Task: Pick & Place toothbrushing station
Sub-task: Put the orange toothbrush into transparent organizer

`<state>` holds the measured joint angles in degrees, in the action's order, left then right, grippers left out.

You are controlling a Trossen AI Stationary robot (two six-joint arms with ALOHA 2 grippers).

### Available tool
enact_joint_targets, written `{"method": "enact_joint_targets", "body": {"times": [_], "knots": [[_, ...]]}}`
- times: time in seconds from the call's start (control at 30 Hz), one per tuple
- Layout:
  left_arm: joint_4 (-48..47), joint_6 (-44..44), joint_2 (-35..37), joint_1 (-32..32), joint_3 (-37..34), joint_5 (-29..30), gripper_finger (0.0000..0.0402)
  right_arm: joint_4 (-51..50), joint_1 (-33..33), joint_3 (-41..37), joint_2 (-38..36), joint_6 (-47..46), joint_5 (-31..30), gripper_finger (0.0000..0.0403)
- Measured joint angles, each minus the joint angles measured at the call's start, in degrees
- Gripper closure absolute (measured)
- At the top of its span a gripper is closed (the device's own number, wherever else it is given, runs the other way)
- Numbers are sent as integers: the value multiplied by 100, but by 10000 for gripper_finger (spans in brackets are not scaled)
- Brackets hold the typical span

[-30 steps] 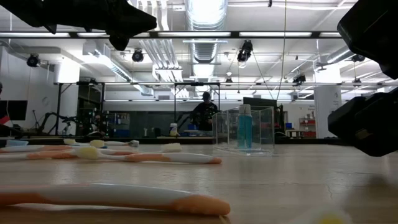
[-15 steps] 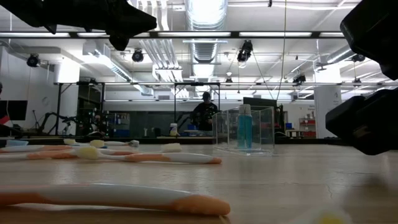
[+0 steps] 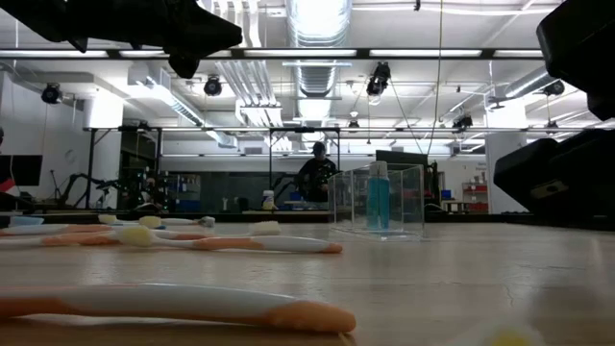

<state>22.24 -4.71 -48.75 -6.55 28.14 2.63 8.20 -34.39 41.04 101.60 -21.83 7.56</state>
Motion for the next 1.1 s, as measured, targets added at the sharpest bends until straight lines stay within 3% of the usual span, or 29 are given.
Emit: {"method": "enact_joint_targets", "body": {"times": [0.23, 0.4, 0.57, 1.1], "knots": [[0, 0, 0, 0, 0, 0, 321, -13, 4, -6, 2, 256, -276, 213], [0, -2, 0, 0, 0, 0, 321, 68, -31, -17, -40, 713, 236, 213], [2, -2, 0, 0, 0, 0, 321, 56, -59, -22, -144, 971, 254, 213], [20, -28, 0, 0, 0, 2, 321, 84, -129, -28, -199, 824, -468, 213]]}}
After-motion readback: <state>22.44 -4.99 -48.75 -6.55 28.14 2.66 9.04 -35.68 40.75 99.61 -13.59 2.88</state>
